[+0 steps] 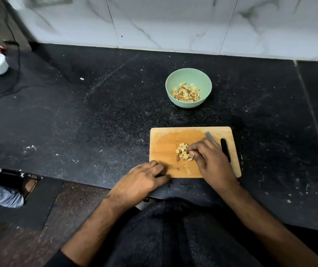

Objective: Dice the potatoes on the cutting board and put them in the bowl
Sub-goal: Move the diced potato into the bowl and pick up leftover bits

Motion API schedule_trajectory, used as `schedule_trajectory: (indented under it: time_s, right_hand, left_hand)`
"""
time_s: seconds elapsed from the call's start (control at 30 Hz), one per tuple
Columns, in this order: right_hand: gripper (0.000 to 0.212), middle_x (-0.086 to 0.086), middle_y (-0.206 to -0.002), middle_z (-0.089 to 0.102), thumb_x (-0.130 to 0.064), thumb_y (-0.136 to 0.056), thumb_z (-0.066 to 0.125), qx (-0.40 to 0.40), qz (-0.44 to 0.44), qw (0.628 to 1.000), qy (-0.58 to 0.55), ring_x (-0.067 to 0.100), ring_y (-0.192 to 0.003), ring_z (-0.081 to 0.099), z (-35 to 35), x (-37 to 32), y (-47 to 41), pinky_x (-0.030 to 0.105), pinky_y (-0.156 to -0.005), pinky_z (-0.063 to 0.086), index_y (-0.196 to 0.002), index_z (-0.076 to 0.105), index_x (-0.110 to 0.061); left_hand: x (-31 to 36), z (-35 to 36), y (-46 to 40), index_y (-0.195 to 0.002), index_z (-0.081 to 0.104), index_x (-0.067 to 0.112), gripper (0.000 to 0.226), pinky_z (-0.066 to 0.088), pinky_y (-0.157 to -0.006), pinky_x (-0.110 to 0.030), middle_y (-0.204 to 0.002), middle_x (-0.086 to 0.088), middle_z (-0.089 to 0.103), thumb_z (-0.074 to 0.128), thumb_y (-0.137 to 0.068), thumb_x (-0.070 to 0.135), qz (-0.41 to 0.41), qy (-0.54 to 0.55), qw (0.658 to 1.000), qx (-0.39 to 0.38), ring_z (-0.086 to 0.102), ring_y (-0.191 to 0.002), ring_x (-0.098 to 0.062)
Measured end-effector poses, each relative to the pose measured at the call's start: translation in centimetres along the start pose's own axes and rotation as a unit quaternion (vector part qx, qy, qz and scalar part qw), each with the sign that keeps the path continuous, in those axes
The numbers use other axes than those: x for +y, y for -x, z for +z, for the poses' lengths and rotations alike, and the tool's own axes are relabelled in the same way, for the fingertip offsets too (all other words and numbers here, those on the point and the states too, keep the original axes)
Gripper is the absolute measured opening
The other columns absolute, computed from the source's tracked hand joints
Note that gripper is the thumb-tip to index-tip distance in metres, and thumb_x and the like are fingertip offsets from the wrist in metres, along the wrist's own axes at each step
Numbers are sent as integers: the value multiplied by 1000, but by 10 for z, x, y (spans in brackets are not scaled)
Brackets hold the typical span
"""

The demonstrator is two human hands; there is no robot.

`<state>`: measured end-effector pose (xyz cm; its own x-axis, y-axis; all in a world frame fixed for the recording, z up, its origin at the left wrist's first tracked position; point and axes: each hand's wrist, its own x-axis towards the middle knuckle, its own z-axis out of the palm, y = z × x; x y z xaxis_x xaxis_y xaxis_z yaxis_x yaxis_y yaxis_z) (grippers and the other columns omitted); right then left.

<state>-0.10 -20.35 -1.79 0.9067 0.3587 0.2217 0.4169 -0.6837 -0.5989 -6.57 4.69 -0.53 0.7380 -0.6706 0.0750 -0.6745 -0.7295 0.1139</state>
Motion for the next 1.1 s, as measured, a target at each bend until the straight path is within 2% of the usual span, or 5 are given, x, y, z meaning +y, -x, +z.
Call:
schedule_trajectory:
  time_s: [0.17,0.43,0.57,0.8,1.1]
  right_hand:
    - [59,-7,-162,25,-42,-102,52,-178,-78,979,60,12,-149,21,15,-1,-15,30,-120,18,-156,32,-30]
    - [19,-3,-112,50,-32,-104,45,-161,-191,963,100,19,-98,46,16,6,-32,44,-85,46,-109,59,-21]
    - [15,-13,-110,37,-43,-108,29,-206,-117,954,186,5,-104,46,17,7,-34,66,-108,32,-107,44,-37]
    - [20,-9,-108,56,-36,-106,41,-70,50,996,-14,14,-93,58,6,-8,-49,33,-88,47,-109,59,-29]
    - [15,2,-80,56,-15,-105,49,114,347,640,-676,5,-63,47,-17,-26,-100,15,-46,36,-107,61,-7]
  left_hand:
    - [-1,0,-2,-114,70,17,26,48,-72,-33,-105,-1,61,50,-98,22,72,-50,995,39,54,-96,-20]
    - [-10,4,2,-115,63,10,24,50,-82,-32,-109,-4,57,64,-91,11,92,-76,993,6,53,-99,-20]
    - [-9,7,-3,-105,62,12,19,47,-87,-24,-105,5,58,52,-100,28,-78,162,982,54,54,-97,-7]
    - [9,4,-67,-108,59,-5,15,60,-76,-29,-98,-22,71,47,-103,1,-436,722,479,243,70,-89,-28]
    - [-2,-41,-135,-111,67,-8,21,59,-84,-24,-102,-23,72,51,-98,-8,-399,771,406,285,71,-92,-22]
